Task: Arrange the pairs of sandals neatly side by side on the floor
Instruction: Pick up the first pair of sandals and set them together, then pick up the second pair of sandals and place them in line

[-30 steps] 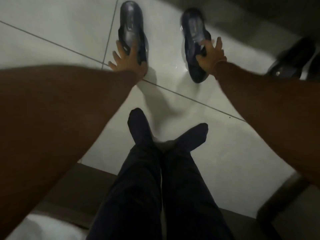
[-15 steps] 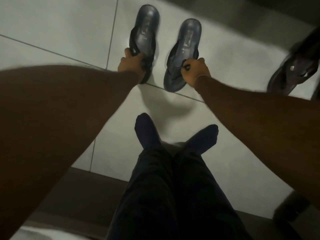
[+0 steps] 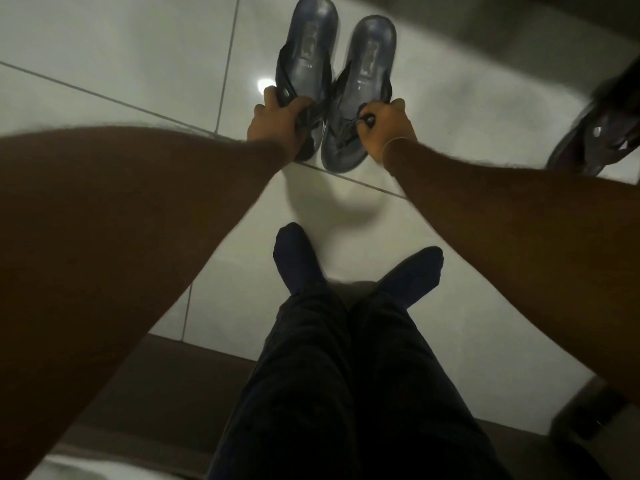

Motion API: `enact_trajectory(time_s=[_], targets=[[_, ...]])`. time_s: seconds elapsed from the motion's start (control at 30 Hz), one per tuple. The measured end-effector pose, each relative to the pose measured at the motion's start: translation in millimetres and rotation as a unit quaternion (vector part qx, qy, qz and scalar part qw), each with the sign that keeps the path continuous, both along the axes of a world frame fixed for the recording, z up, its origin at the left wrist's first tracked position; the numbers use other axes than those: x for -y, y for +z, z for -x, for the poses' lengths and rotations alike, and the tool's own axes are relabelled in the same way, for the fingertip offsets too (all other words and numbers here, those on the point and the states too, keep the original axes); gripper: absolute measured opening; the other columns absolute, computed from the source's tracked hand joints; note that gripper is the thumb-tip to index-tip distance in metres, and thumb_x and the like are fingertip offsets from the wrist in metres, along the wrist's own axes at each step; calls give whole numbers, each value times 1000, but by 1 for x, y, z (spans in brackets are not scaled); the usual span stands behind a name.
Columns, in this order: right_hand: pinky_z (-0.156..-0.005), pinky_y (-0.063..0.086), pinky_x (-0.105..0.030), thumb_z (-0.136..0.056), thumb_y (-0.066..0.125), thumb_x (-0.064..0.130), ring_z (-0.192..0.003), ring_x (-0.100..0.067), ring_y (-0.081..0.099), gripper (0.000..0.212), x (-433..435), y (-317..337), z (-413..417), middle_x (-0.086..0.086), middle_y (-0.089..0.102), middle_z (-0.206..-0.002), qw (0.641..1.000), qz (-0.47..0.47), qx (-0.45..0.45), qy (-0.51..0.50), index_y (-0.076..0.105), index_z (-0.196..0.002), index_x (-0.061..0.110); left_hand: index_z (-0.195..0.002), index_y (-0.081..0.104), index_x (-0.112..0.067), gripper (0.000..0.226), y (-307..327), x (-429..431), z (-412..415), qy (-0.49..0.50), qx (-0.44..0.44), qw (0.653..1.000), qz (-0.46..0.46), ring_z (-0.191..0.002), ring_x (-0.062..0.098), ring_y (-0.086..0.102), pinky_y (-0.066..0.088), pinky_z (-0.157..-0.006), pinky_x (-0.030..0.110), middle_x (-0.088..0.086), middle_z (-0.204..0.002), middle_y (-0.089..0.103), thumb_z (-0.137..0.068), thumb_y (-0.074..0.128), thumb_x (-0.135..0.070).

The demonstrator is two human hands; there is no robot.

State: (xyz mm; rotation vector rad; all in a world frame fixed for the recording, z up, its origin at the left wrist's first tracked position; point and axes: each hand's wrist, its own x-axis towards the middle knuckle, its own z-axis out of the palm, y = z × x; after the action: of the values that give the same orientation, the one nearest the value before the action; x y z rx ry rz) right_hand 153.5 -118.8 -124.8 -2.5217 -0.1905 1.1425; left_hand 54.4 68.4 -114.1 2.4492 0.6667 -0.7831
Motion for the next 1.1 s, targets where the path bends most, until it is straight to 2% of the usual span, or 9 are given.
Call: enact_trajectory(time_s=[0.1,0.2,0.33,0.43,0.5,0.6,0.7,0.87,1.1], targets=[[-110,49,-30,-103,62,32,-116,-39,68,32,2,-2,1,-16,46,-144,1000,-7,-7,-5,68,-132,19,-148,50,-43,50,-2,1,1,2,2,1000,-2,-126,45,50,51,-108,53,16,-154,36,-100,62,-33],[-112,52,-33,-104,60,31,-118,-39,68,42,2,-1,2,-15,44,-146,1000,-18,-9,-11,58,-145,24,-151,47,-44,53,-4,2,0,7,2,1000,3,-129,44,48,50,-110,52,16,-155,34,-100,61,-34],[-112,55,-45,-103,61,28,-124,-35,66,75,3,13,2,-13,44,-148,998,-34,-24,-56,24,-167,34,-161,28,-49,68,-2,7,2,7,-22,1000,-10,-133,45,48,49,-109,55,16,-167,24,-101,59,-37],[-114,53,-46,-102,63,29,-131,-34,63,84,15,34,6,-12,40,-157,995,-46,-8,-90,13,-170,35,-166,13,-42,79,11,25,12,20,-11,997,-70,-140,47,42,46,-111,56,19,-175,7,-101,59,-37],[-118,49,-49,-103,61,34,-143,-37,55,86,31,52,10,-12,30,-169,996,-26,2,-88,8,-170,37,-169,7,-35,86,26,46,19,27,-7,996,-88,-147,46,36,39,-118,57,20,-176,4,-101,59,-38],[-126,38,-50,-102,60,39,-155,-39,41,87,67,77,17,-12,20,-177,995,24,36,-86,5,-170,39,-170,4,-26,87,56,82,23,-7,-6,997,-80,-158,42,21,27,-126,56,18,-177,6,-101,55,-41],[-130,31,-50,-102,61,42,-161,-37,30,88,107,100,22,-12,17,-178,990,70,59,-104,5,-170,38,-169,-4,-26,91,87,120,22,-105,-19,993,-58,-163,37,9,18,-130,56,15,-178,2,-101,54,-44],[-133,22,-55,-103,58,46,-166,-34,17,88,172,149,25,-10,11,-179,981,111,54,-149,0,-169,38,-168,-10,-26,88,139,179,10,-199,-32,979,-30,-164,34,1,10,-132,53,12,-179,-3,-105,46,-49],[-133,16,-57,-103,57,42,-165,-33,18,87,274,218,16,-10,15,-178,967,128,66,-210,2,-170,34,-166,-20,-28,84,197,251,-20,-239,-79,968,-9,-164,29,-9,-1,-133,48,9,-178,-15,-108,37,-48]])
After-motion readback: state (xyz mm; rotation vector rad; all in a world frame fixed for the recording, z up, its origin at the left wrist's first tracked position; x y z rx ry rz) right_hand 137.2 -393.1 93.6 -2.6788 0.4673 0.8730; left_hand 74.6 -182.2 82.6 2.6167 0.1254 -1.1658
